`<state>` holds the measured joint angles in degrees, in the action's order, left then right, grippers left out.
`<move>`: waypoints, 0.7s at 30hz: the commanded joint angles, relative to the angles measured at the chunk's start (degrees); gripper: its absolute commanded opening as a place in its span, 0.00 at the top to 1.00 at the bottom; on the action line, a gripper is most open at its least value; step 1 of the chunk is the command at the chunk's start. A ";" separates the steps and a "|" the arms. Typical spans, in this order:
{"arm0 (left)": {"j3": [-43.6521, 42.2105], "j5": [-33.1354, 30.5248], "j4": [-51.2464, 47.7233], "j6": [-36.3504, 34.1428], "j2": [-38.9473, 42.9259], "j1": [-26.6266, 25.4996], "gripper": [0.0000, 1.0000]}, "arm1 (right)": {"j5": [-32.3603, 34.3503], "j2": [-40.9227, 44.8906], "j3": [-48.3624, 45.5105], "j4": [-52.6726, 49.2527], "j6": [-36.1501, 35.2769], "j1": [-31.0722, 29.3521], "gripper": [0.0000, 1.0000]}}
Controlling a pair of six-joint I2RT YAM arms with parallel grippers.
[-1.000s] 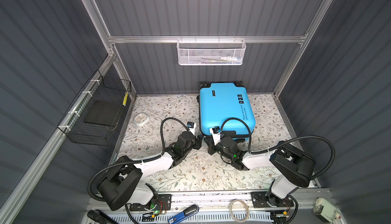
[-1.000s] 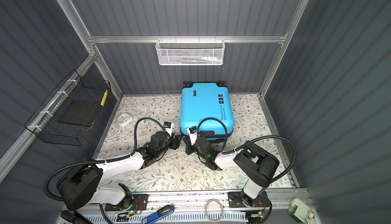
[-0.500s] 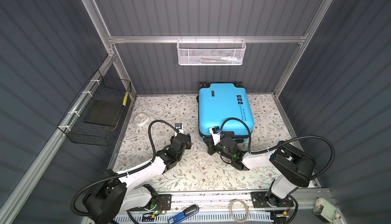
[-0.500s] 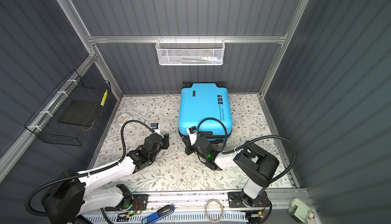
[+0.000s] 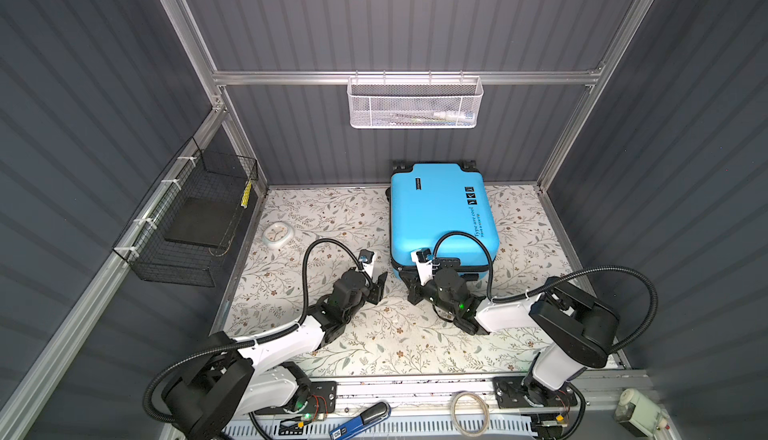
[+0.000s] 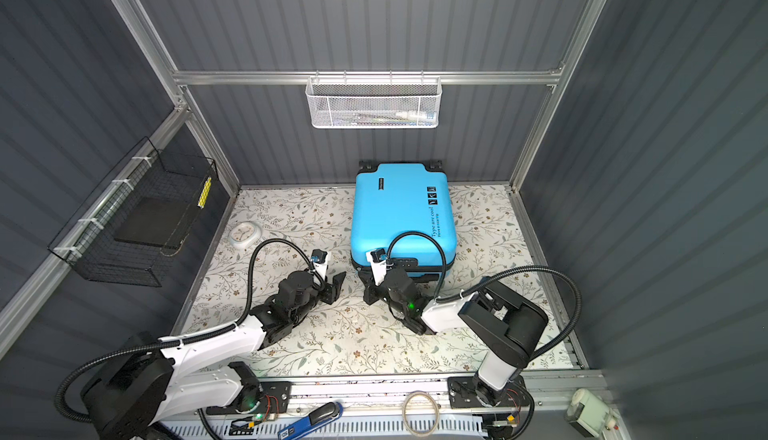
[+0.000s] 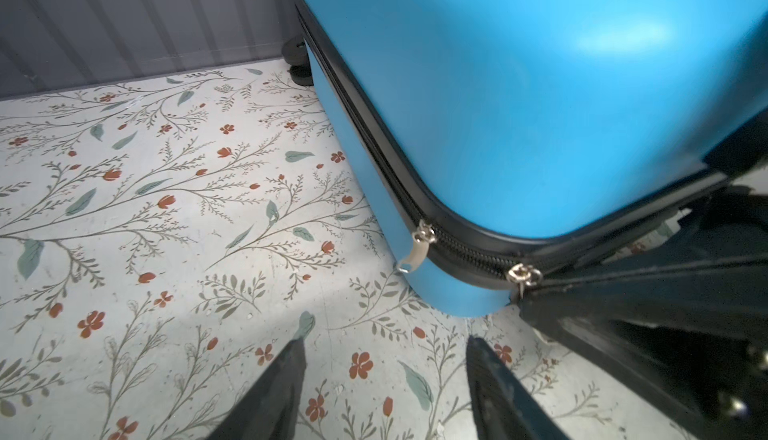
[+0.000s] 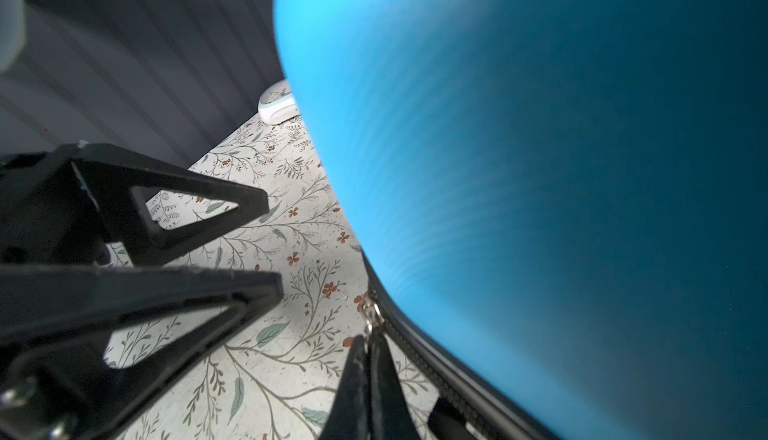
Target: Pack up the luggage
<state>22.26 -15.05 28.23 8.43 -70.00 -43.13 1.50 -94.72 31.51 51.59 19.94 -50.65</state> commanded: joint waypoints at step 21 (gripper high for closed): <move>6.75 19.68 11.85 -4.46 -3.01 12.83 0.34 | -4.13 1.42 -0.97 3.95 1.76 -0.58 1.00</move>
<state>23.24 2.76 44.18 1.39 -75.11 -30.65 1.43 -94.70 31.05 52.45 20.43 -50.65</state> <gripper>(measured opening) 0.653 0.048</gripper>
